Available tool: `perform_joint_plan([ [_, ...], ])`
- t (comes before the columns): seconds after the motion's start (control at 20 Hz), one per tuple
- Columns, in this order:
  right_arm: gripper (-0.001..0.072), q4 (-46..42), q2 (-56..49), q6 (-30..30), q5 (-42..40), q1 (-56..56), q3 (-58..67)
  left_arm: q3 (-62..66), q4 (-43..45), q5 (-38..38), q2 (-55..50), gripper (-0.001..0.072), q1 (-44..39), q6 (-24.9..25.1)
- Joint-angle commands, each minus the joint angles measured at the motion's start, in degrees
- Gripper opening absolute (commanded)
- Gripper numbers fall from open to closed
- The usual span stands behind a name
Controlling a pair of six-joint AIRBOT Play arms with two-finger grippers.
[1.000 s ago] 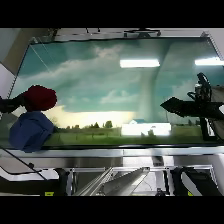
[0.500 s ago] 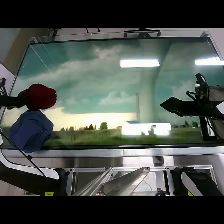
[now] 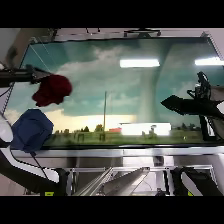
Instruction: Fold the shirts.
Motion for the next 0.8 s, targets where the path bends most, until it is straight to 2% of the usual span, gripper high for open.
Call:
perform_joint_plan([
  [0.0,0.0512,-0.07,-0.02,-1.86,0.44,-1.05,0.02,-0.55,-5.95,-3.34,1.66,-0.0001,-13.14,-0.87],
  [0.2,0.0513,-0.55,-0.04,-3.96,1.88,-2.14,0.02,-6.78,4.81,6.25,4.02,0.0001,-25.81,-0.28],
  [0.25,0.0513,-0.52,-0.07,-3.98,1.86,-2.12,0.00,-8.17,6.45,8.26,4.00,0.0108,-28.02,-0.28],
  [0.3,0.0514,-0.48,-0.07,-4.66,1.86,-2.12,0.02,-9.35,7.34,10.58,3.96,0.0345,-29.81,-0.31],
  [0.4,0.0514,-0.48,-0.24,-5.46,1.84,-2.14,0.02,-9.90,7.82,14.60,3.89,0.0712,-31.47,-0.44],
  [0.5,0.0515,-0.46,-0.76,-6.95,2.16,-2.14,0.02,-8.04,9.64,15.85,3.89,0.0712,-30.80,-0.50],
  [0.65,0.0516,-0.44,-3.80,-9.11,2.14,-2.14,0.02,-4.90,24.96,13.64,3.91,0.0711,-27.19,-5.49],
  [0.75,0.0515,1.16,-8.31,-10.78,1.09,-2.12,0.02,-7.37,31.74,12.44,3.89,0.0711,-24.48,-7.96],
])
